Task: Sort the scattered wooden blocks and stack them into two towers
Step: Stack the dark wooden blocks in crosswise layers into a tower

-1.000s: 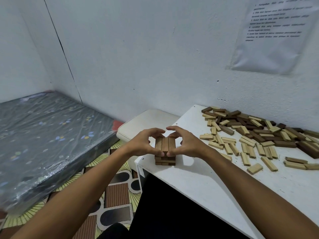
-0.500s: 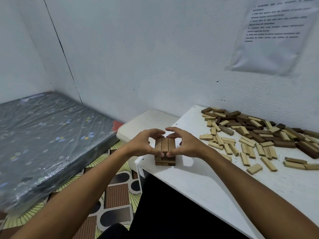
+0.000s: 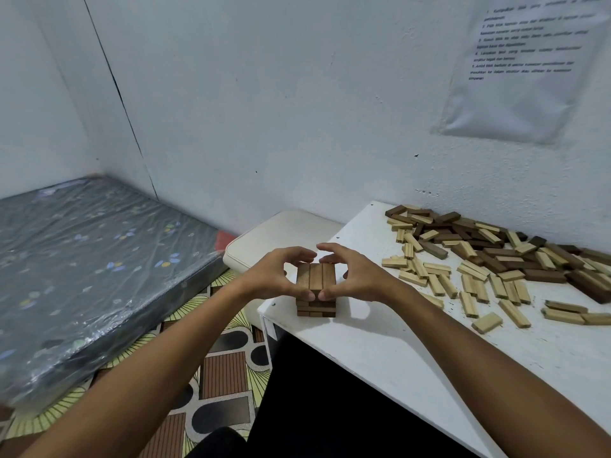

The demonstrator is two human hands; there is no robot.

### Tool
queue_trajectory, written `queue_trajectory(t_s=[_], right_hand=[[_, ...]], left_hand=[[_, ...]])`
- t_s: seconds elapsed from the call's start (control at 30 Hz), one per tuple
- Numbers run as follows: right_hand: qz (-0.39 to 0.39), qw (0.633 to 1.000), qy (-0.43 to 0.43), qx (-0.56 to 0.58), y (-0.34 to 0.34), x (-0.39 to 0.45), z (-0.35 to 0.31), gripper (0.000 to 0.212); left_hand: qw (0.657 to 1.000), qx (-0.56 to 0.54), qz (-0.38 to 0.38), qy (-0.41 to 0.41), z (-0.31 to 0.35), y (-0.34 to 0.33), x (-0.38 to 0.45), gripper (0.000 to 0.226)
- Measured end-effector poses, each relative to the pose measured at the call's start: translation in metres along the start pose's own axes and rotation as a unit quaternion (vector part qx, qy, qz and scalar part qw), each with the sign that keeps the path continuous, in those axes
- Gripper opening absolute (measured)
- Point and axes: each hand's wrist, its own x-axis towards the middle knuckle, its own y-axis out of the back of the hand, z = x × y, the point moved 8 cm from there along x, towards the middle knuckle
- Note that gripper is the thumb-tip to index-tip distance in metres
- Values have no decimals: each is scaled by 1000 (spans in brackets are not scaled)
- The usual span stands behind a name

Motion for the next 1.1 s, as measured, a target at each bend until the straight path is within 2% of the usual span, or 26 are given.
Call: queue_trajectory(t_s=[0.07, 0.2, 0.3, 0.43, 0.53, 0.73, 0.93, 1.03, 1.1], right_hand=[[1, 1000, 2, 4, 0, 0, 0, 86], [6, 1000, -13, 26, 6, -3, 1, 72], [19, 999, -26, 23, 18, -10, 3, 63], [50, 997, -56, 9, 45, -28, 15, 62], [76, 994, -84, 5, 73, -51, 31, 61], [136, 979, -144, -38, 131, -113, 73, 63], [219, 921, -276, -168, 182, -191, 139, 57], [239, 884, -319, -243, 195, -228, 160, 53], [239, 871, -347, -253, 198, -248, 175, 54]], left_hand=[[1000, -5, -3, 3, 2, 0, 0, 94], [1000, -17, -6, 19, 5, 2, 3, 78], [1000, -15, 6, 14, 16, 5, 10, 78], [1000, 23, 1, -4, 46, -2, 32, 75], [998, 53, -13, -24, 75, -22, 56, 59], [988, 87, -87, -90, 140, -98, 92, 56], [971, 119, -156, -138, 183, -183, 117, 58], [967, 124, -159, -155, 189, -216, 131, 61], [963, 155, -144, -169, 192, -234, 141, 63]])
